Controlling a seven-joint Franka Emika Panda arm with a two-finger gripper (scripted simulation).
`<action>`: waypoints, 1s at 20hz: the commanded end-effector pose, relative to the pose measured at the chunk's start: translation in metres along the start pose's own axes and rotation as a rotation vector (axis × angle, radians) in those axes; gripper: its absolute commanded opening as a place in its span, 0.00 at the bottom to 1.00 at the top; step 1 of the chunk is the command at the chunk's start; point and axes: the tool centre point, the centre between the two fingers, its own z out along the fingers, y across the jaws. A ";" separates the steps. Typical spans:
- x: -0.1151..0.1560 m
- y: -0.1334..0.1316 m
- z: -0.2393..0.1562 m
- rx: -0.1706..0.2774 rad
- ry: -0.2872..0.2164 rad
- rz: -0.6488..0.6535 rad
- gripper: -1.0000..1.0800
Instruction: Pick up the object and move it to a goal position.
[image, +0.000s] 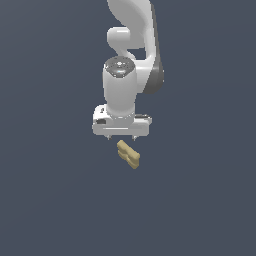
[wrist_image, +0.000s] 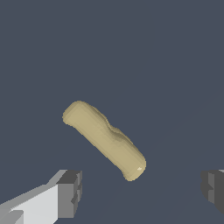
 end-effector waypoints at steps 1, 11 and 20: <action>0.000 -0.001 0.001 0.000 -0.001 -0.025 0.96; 0.004 -0.007 0.009 0.004 -0.007 -0.219 0.96; 0.008 -0.016 0.019 0.012 -0.013 -0.476 0.96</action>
